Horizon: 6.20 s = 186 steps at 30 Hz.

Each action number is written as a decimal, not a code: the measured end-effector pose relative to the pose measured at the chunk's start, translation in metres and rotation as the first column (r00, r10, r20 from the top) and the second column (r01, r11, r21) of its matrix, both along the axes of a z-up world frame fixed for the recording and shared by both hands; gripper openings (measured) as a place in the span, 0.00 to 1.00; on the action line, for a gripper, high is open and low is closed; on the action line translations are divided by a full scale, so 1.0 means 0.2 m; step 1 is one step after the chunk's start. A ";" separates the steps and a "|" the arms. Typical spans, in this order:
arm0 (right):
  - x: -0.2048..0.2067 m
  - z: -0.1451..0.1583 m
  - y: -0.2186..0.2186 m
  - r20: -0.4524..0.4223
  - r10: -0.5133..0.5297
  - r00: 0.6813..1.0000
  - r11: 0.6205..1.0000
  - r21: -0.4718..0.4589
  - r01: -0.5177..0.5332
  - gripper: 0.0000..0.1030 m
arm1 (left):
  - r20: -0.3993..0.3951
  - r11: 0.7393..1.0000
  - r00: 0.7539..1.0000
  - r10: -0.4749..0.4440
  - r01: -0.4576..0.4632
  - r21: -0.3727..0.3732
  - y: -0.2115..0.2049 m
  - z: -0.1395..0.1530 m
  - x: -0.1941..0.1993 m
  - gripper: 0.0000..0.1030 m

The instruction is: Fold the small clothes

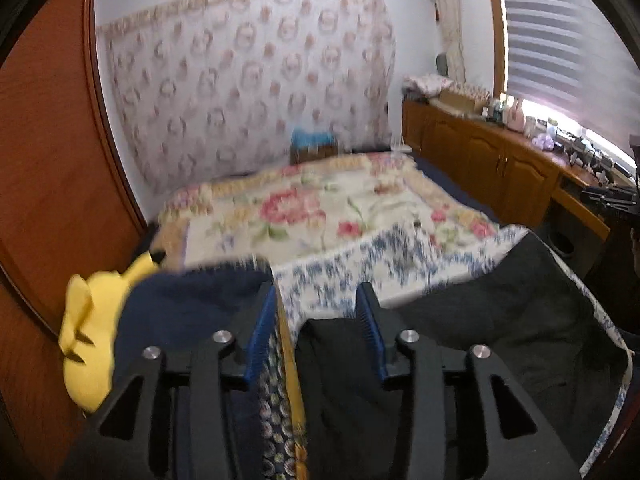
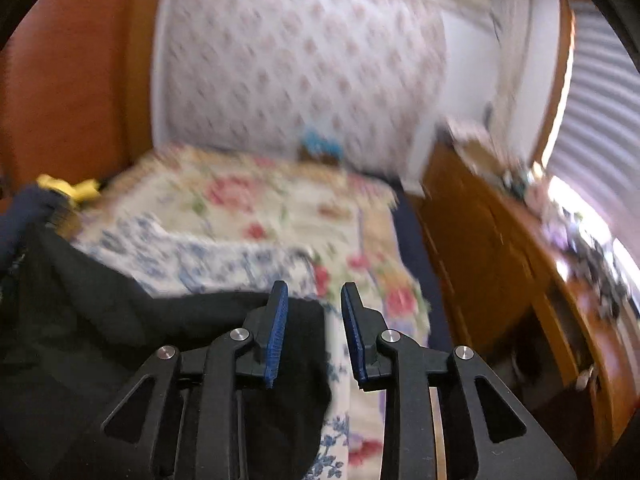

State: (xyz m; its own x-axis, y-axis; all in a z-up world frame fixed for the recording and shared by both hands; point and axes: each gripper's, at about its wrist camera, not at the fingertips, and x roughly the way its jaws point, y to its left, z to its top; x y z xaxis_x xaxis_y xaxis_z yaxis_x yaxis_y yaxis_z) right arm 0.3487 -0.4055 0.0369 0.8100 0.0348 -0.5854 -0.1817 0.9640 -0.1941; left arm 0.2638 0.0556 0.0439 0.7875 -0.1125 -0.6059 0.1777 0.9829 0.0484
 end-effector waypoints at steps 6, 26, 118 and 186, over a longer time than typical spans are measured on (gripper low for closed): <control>-0.14 -0.17 -0.14 -0.050 0.042 0.998 0.997 0.067 -0.039 0.41 | -0.043 0.997 0.996 -0.081 0.081 -0.018 -0.09 -0.14 -0.26 0.56; -1.06 -0.64 -0.38 -0.278 0.119 0.953 0.980 0.185 -0.068 0.42 | -0.244 0.991 0.962 -0.124 0.110 -0.071 -0.15 -0.61 -0.71 0.57; -0.63 -0.60 -0.07 -0.210 0.169 0.963 0.971 0.202 -0.126 0.51 | -0.203 0.994 0.979 0.020 -0.041 -0.101 -0.14 -0.47 -0.39 0.52; -1.12 -0.18 -0.16 0.019 0.207 0.978 0.973 0.102 -0.208 0.02 | -0.051 0.974 0.998 -0.045 0.032 -0.224 -0.17 -0.21 -1.11 0.00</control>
State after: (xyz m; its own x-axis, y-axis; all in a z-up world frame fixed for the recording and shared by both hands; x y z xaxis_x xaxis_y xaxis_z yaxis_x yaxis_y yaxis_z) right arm 0.1247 -0.4375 0.0019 0.7832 0.2625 -0.5636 -0.3788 0.9203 -0.0977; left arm 0.0421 0.0223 0.0010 0.7462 -0.2790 -0.6044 0.2120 0.9603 -0.1815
